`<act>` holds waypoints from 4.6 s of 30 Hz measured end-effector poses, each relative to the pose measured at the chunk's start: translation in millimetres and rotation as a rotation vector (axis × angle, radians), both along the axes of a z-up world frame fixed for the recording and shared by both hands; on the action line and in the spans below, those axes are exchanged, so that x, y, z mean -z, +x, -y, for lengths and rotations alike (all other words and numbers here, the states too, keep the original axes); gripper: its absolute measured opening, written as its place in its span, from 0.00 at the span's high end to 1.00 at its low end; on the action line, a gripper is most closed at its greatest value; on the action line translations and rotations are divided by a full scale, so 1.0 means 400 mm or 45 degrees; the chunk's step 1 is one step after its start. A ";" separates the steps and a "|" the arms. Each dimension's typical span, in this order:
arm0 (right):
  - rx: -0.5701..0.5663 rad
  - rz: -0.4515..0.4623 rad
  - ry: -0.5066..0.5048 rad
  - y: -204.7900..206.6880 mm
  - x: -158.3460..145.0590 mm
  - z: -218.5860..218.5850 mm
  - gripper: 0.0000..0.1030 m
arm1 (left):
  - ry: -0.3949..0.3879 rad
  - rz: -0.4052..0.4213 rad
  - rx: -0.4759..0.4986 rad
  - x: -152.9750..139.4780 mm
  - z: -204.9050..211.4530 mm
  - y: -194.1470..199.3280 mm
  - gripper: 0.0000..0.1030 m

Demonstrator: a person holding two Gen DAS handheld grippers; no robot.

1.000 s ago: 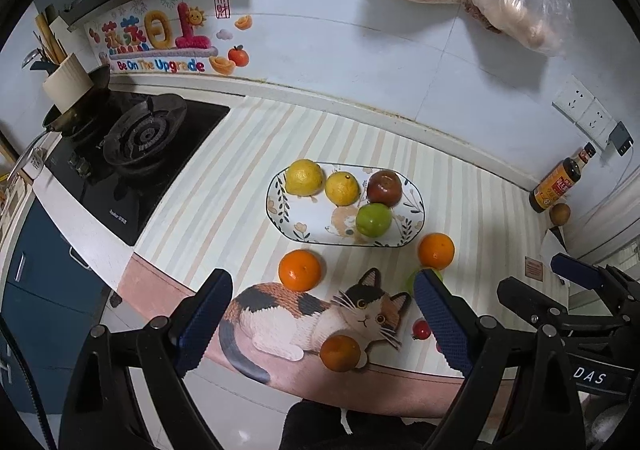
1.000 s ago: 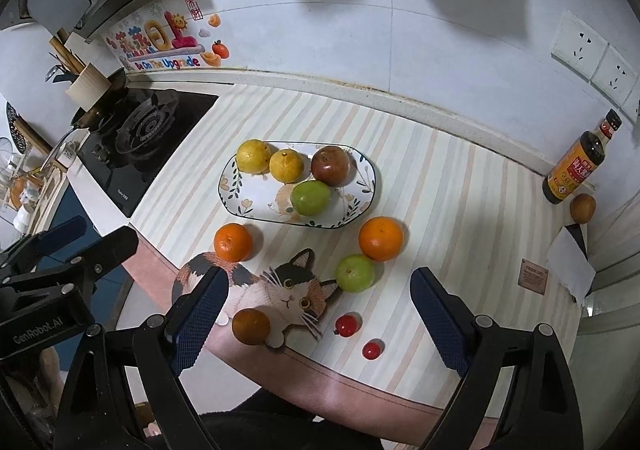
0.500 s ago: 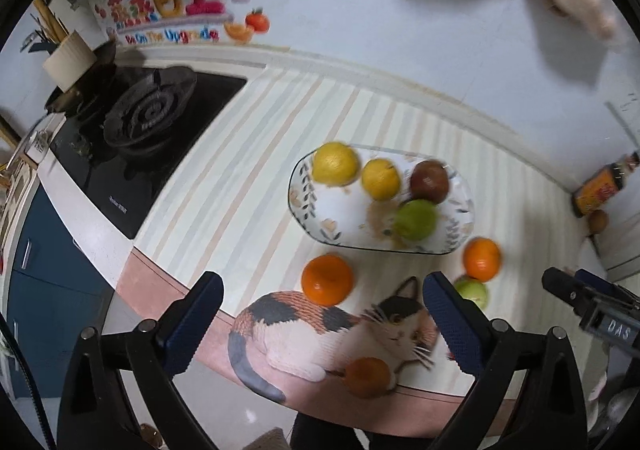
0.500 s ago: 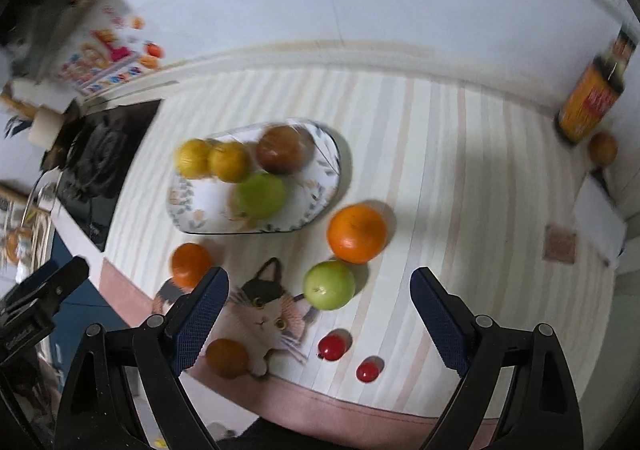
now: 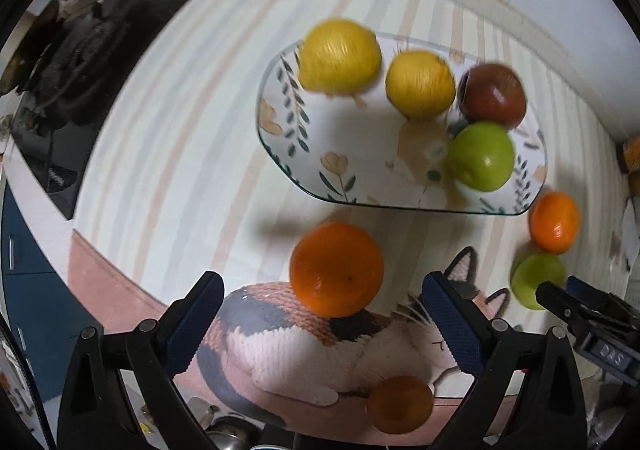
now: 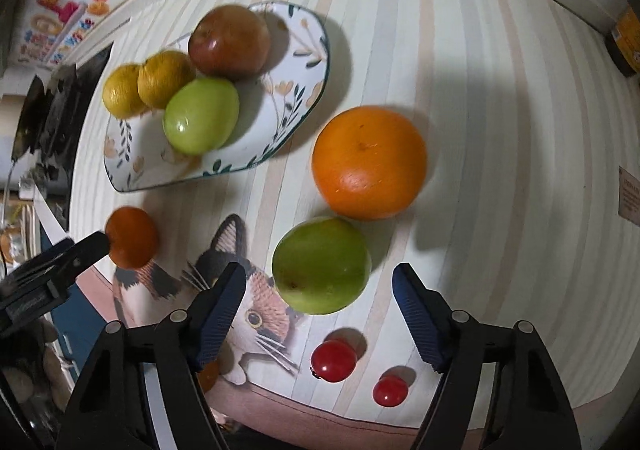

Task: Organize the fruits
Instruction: 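Grasp a green apple with the right tool while the left tool grasps an orange, then place the green apple and orange on the floral plate, open both tools, then move both tools back toward the remaining fruits, then grasp the orange with the right tool while the left tool grasps the dark brown fruit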

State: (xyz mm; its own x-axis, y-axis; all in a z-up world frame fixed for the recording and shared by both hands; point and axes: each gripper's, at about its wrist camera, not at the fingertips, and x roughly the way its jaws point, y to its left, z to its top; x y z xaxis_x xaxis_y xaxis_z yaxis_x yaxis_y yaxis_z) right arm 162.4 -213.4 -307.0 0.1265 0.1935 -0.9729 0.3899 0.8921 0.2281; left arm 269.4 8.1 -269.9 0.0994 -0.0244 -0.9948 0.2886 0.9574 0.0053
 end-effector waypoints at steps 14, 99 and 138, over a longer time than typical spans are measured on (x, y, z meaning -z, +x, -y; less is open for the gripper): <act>-0.087 -0.009 -0.067 0.016 0.023 -0.038 0.44 | 0.013 -0.030 0.078 0.069 0.033 -0.002 0.43; -0.193 0.454 -0.320 -0.129 -0.525 -0.180 0.08 | -0.221 0.486 -0.009 -0.428 -0.094 -0.232 0.23; -0.123 0.174 0.032 0.057 -0.125 0.135 0.07 | -0.198 -0.045 -0.403 -0.049 -0.040 -0.296 0.23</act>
State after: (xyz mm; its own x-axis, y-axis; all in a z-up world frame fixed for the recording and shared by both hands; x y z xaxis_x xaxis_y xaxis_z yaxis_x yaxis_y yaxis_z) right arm 185.1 -267.2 -257.1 0.2369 0.2354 -0.9426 0.2665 0.9172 0.2960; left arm 150.9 24.2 -250.2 0.0918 -0.1490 -0.9846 -0.0253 0.9881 -0.1519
